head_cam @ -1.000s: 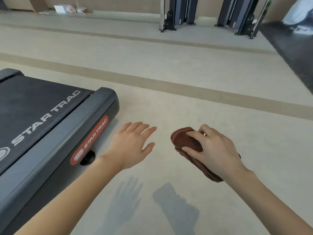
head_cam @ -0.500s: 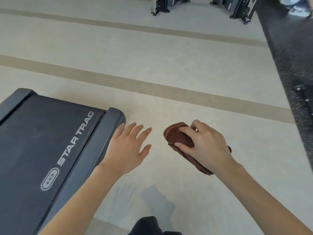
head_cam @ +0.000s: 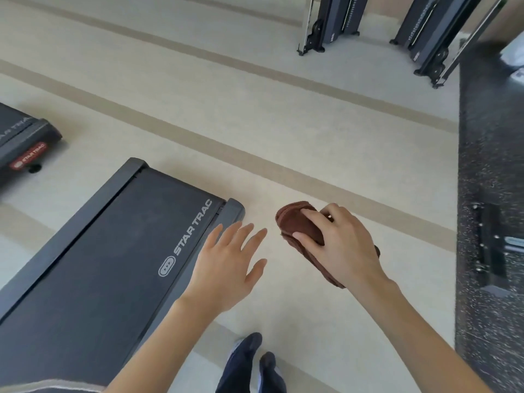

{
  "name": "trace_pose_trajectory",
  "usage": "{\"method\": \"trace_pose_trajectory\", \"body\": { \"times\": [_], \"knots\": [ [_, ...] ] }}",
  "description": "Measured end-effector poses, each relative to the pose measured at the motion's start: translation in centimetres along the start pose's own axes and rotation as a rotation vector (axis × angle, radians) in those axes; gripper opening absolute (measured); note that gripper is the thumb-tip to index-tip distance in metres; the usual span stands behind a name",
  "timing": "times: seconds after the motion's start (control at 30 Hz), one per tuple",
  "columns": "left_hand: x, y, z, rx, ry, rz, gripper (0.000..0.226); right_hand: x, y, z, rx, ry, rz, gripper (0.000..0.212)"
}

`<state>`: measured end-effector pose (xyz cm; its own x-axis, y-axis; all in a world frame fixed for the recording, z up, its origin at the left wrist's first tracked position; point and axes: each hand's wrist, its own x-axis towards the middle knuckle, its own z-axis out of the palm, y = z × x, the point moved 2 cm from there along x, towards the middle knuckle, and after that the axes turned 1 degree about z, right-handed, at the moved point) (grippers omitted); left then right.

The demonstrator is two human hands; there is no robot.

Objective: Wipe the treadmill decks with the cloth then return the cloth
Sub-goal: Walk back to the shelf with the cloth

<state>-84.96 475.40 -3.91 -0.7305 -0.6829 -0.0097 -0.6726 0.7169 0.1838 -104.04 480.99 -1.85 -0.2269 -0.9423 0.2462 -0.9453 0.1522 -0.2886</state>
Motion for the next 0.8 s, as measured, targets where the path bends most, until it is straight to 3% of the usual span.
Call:
{"method": "trace_pose_trajectory", "body": {
  "times": [0.17,0.4,0.63,0.8],
  "knots": [
    [-2.4,1.5,-6.2,0.039,0.096,-0.047,0.052,-0.7,-3.2,-5.3,0.014,0.105,-0.057,0.039],
    [-5.7,0.0,-7.8,0.101,0.106,-0.109,0.056,-1.2,-4.3,-7.4,0.042,0.153,-0.15,0.04],
    [-4.4,-3.9,-8.0,0.057,0.113,-0.208,0.057,2.3,-5.0,-6.0,0.05,0.114,-0.193,0.041],
    [-0.3,-8.5,-8.5,0.049,0.134,-0.243,0.058,8.3,-6.0,-3.5,0.064,-0.004,-0.165,0.042]
  ]
}}
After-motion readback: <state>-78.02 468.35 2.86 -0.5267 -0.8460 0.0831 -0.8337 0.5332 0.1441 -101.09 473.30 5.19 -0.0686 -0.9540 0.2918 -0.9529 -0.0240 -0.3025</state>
